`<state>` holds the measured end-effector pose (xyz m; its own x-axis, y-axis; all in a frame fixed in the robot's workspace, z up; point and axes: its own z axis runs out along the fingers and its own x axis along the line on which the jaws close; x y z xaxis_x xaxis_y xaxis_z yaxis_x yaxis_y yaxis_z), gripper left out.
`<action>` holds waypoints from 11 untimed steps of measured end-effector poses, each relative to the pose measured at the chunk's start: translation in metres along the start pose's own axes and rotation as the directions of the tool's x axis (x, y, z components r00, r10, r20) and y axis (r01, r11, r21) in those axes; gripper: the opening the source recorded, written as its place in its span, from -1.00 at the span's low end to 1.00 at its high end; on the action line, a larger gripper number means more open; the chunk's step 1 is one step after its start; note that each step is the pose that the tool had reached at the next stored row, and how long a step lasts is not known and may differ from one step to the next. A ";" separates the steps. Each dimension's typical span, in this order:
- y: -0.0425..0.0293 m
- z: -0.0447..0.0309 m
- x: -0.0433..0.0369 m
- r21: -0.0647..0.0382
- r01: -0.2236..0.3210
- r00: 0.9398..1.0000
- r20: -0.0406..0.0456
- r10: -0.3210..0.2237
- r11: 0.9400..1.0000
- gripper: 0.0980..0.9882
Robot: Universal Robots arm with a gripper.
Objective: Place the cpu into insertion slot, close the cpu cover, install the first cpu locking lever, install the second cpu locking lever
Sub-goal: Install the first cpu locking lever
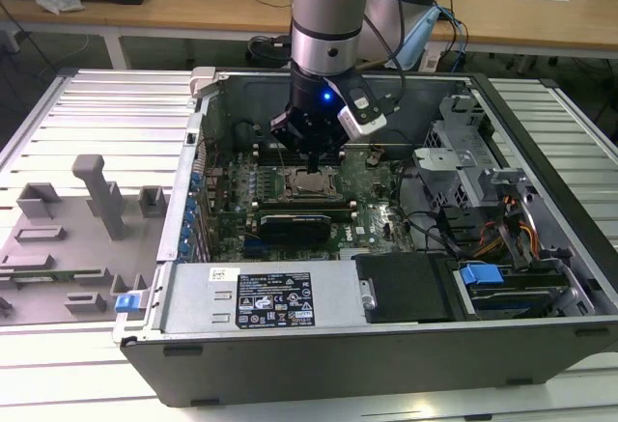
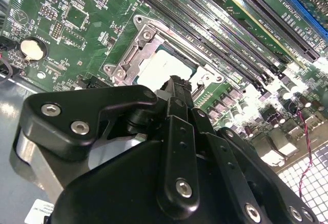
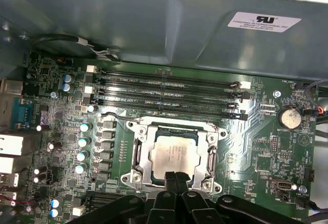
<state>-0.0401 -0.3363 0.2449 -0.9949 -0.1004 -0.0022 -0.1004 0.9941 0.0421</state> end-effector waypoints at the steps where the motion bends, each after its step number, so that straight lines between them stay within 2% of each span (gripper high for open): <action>1: 0.0000 0.0000 0.0000 0.000 0.000 1.000 0.000 0.000 1.000 -0.98; 5: 0.0005 -0.0001 0.0029 0.000 0.000 1.000 0.000 0.000 1.000 -0.98; 10: 0.0026 0.0000 0.0128 0.000 0.000 1.000 0.000 0.000 1.000 -0.98; 11: 0.0037 0.0000 0.0187 0.000 0.000 1.000 0.000 0.000 1.000 -0.98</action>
<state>-0.0591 -0.3345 0.2450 -0.9949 -0.1004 -0.0024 -0.1005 0.9941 0.0420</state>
